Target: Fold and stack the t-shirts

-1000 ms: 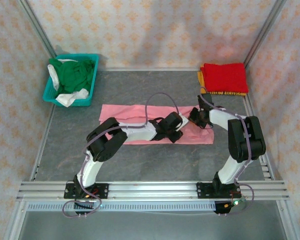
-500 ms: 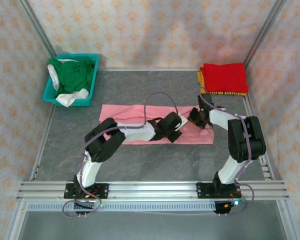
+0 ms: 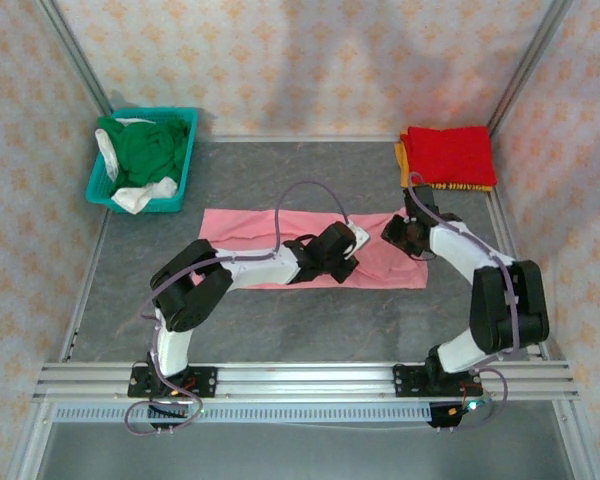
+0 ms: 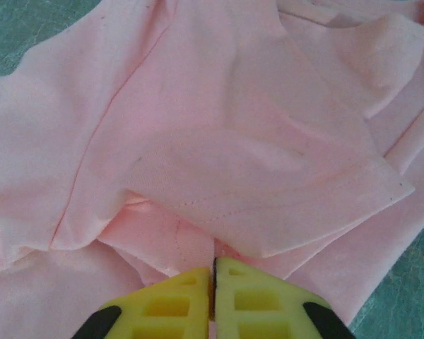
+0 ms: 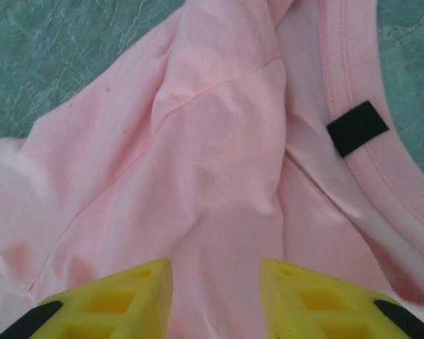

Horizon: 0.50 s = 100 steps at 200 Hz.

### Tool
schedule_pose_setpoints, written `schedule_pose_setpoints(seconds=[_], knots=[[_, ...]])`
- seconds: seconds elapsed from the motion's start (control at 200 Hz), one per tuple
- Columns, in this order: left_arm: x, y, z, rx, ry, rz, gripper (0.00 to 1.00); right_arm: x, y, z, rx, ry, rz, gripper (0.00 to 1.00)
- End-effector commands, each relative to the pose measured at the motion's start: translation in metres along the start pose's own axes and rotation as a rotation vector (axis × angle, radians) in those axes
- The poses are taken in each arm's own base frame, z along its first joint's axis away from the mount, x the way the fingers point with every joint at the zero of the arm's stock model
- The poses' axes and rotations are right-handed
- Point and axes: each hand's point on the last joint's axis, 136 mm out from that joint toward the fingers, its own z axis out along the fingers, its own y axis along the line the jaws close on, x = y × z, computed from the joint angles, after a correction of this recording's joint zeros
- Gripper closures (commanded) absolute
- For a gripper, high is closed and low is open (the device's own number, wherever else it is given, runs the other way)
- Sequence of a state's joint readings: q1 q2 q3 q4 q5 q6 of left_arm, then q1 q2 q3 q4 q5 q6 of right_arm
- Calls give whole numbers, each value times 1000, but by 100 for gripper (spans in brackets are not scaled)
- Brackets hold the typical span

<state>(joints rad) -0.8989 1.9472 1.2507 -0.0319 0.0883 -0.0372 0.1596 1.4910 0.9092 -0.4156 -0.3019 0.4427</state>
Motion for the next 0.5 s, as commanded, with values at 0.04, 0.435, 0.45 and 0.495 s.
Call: schedule_pose_setpoints(seconds=[0.04,0.435,0.45,0.495], knots=[[0,5,-7,-24,-23,-23,99,30,-10,3,-8,107,48,64],[2,9,-5,-43,-34,-43,100,63,-21,26,-16,224,113,69],[3,10,-5,-45,-32,-43,100,63,-20,27,-20,227,116,70],[2,10,-5,-51,-35,-46,100,64,-19,29,-30,231,117,76]])
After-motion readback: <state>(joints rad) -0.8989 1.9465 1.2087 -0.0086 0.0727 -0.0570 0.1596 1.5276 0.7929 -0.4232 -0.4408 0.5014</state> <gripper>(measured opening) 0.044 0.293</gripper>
